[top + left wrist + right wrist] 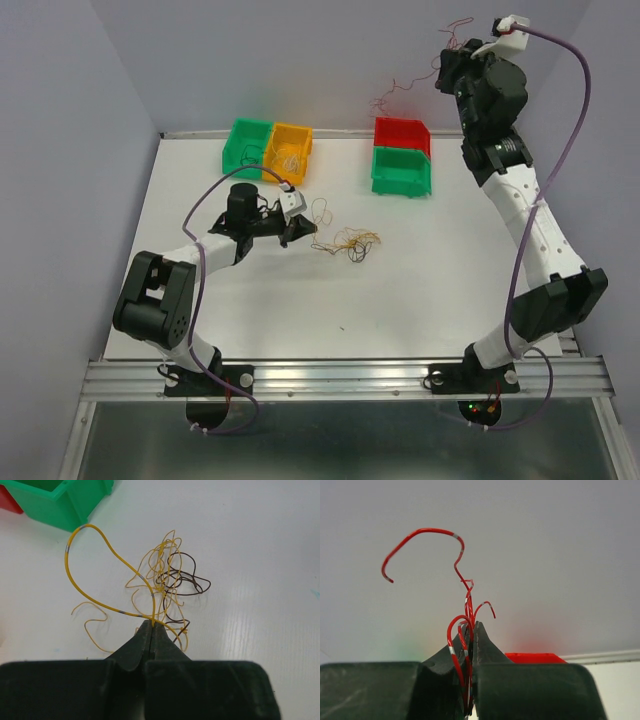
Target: Untangle the cables
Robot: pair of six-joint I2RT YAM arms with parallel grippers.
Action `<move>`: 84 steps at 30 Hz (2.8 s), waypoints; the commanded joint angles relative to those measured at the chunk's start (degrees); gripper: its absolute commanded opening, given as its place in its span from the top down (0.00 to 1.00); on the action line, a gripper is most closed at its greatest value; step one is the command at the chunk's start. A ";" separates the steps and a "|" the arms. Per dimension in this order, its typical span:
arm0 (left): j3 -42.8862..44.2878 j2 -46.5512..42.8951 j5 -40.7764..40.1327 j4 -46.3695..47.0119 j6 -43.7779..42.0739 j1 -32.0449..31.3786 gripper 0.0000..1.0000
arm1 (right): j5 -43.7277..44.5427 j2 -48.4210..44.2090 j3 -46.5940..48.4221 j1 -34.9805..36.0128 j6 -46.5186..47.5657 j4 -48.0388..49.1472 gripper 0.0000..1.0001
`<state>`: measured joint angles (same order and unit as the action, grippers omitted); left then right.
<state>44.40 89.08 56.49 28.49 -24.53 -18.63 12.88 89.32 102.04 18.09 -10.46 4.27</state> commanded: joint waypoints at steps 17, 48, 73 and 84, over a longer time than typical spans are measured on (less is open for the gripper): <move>1.74 -3.47 1.17 1.57 0.10 0.53 1.00 | -10.24 13.69 -9.03 -8.51 -12.83 3.36 0.99; 1.21 -4.70 1.25 1.48 0.19 0.62 1.00 | -3.66 27.40 -16.88 -7.01 -10.90 3.38 0.83; 0.60 -6.46 1.52 1.39 -0.25 0.62 1.00 | -5.50 25.99 -14.15 -6.84 -5.10 -5.68 0.27; 0.86 -6.20 1.43 1.13 -0.43 0.62 1.00 | -9.02 23.29 -21.77 -5.26 -6.07 -5.24 0.31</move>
<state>44.40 84.99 56.73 28.45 -24.58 -18.26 4.93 116.71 84.79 11.18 -16.69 -1.48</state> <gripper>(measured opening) 0.022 0.692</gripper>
